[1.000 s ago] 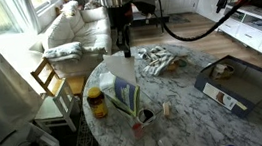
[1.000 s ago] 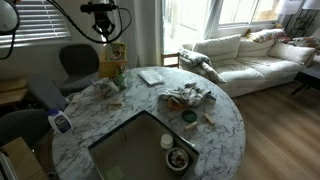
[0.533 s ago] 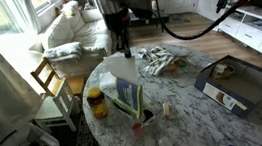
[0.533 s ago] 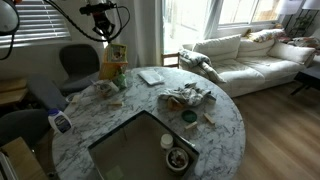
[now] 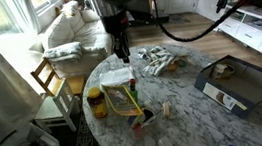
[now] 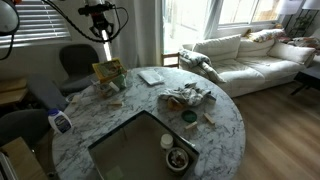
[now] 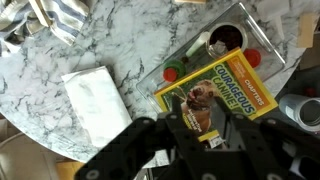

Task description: Pick up the yellow book and place it in the clear storage container

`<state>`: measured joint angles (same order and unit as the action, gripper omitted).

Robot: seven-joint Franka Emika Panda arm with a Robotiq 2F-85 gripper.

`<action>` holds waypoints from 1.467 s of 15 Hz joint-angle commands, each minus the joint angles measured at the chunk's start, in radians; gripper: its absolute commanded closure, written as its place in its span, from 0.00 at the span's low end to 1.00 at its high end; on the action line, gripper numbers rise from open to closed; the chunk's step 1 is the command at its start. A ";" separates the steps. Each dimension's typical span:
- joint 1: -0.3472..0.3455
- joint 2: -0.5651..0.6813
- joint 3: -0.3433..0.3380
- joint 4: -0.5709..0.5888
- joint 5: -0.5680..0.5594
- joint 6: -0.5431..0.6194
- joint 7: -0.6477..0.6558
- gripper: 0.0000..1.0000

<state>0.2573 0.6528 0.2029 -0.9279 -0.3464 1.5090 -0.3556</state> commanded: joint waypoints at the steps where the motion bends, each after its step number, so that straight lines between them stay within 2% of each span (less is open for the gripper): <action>1: -0.003 -0.003 0.006 0.003 0.023 -0.025 0.013 0.29; 3: -0.012 -0.003 0.008 0.009 0.047 -0.022 0.038 0.16; 5: -0.039 -0.012 0.005 0.007 0.104 0.017 0.130 0.01; 6: -0.012 -0.002 0.000 0.009 0.054 0.001 0.067 0.00; 7: -0.016 -0.004 0.000 0.011 0.059 0.002 0.074 0.10; 9: -0.016 -0.003 0.000 0.011 0.058 0.002 0.072 0.00; 11: -0.012 -0.003 0.000 0.011 0.058 0.002 0.072 0.00; 13: -0.067 0.000 0.030 -0.023 0.183 0.018 0.116 0.01; 18: -0.163 -0.024 0.055 -0.136 0.429 0.071 0.120 0.00; 22: -0.216 -0.042 0.055 -0.290 0.579 0.199 0.120 0.00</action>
<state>0.0846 0.6541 0.2400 -1.0641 0.1415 1.6027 -0.2550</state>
